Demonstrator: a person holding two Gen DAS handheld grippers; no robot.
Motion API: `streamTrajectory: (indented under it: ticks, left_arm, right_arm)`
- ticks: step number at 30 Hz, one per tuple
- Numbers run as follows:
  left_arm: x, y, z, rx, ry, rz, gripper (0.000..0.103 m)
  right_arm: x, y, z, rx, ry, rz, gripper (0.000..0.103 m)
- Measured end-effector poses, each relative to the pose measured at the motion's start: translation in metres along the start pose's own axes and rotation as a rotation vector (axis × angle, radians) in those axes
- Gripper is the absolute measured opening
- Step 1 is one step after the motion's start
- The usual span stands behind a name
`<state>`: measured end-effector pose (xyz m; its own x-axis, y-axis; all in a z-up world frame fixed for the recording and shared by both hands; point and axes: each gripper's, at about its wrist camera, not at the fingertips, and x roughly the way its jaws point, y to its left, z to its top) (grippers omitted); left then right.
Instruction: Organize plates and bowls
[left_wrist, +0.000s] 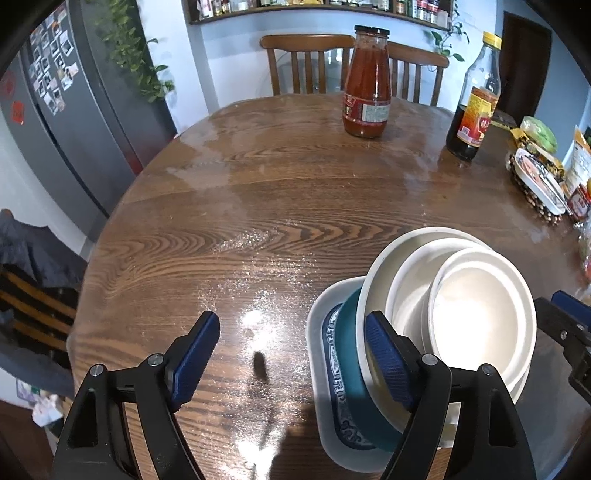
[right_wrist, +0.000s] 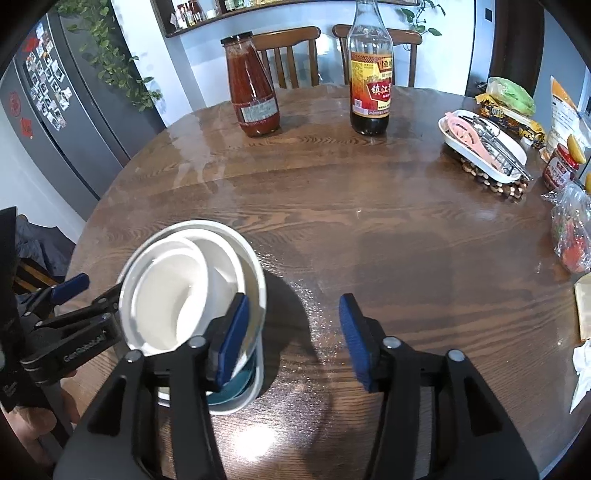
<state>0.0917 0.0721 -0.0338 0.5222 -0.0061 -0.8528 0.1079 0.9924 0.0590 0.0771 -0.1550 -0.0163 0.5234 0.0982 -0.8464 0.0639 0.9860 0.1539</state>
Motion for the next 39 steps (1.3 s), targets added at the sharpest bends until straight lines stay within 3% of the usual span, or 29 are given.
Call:
streamTrajectory:
  ticks: [8, 14, 16, 21, 24, 34, 38, 39]
  left_arm:
    - [-0.009, 0.005, -0.003, -0.020, -0.015, -0.008, 0.082]
    - [-0.025, 0.013, -0.006, -0.040, -0.042, -0.021, 0.085]
    - [-0.029, 0.014, -0.007, -0.038, -0.050, -0.018, 0.090]
    - [-0.037, 0.016, -0.009, -0.050, -0.054, -0.039, 0.090]
    - [-0.042, 0.016, -0.010, -0.052, -0.061, -0.044, 0.090]
    - [-0.058, 0.013, -0.013, -0.045, -0.088, -0.054, 0.094]
    - [-0.067, 0.015, -0.016, -0.052, -0.104, -0.071, 0.095]
    - [-0.069, 0.015, -0.016, -0.054, -0.111, -0.075, 0.096]
  right_arm:
    - [-0.010, 0.004, -0.004, -0.007, -0.019, 0.013, 0.057]
    - [-0.018, 0.009, -0.009, -0.027, -0.038, 0.015, 0.071]
    - [-0.020, 0.010, -0.010, -0.035, -0.044, 0.010, 0.072]
    - [-0.027, 0.013, -0.013, -0.037, -0.054, 0.020, 0.075]
    - [-0.031, 0.016, -0.014, -0.047, -0.064, 0.019, 0.083]
    - [-0.041, 0.025, -0.020, -0.086, -0.067, 0.031, 0.087]
    - [-0.045, 0.030, -0.023, -0.111, -0.066, 0.050, 0.103]
    - [-0.047, 0.031, -0.023, -0.121, -0.068, 0.054, 0.103]
